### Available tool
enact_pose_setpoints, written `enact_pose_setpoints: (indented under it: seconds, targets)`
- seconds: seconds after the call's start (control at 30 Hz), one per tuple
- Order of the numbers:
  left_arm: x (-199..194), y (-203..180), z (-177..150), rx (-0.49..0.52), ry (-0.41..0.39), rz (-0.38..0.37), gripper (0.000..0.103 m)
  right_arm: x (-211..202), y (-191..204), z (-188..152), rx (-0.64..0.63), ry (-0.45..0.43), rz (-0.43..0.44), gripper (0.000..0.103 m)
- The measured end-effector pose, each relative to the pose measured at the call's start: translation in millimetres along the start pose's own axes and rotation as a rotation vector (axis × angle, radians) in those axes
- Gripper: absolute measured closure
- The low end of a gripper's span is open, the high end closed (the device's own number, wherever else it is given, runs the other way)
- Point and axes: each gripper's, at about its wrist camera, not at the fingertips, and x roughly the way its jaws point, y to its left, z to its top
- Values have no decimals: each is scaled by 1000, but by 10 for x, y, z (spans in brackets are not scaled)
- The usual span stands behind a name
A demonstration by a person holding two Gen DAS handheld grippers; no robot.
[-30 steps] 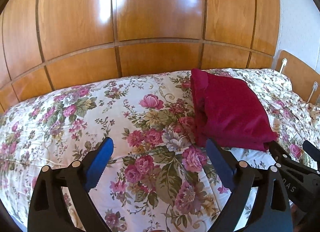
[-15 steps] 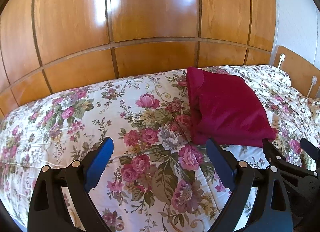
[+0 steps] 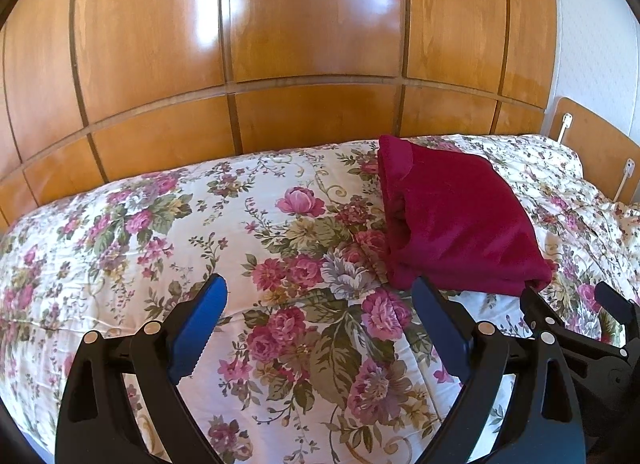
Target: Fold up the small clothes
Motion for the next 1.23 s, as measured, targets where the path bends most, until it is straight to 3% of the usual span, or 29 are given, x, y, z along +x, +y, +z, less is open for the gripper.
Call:
enact_pose_setpoints:
  seconds: [0.7,0.9,1.23]
  targets:
    - [-86,38,15,-16,-8,-17,10,8,0,-7,11,5,12,2]
    - [-111,31,26,-5,-43,-27,10,54,-12,-31,16,17,12,2]
    - [8,67,-13,-41,23,-18,10,56,-83,-6,36,8,4,2]
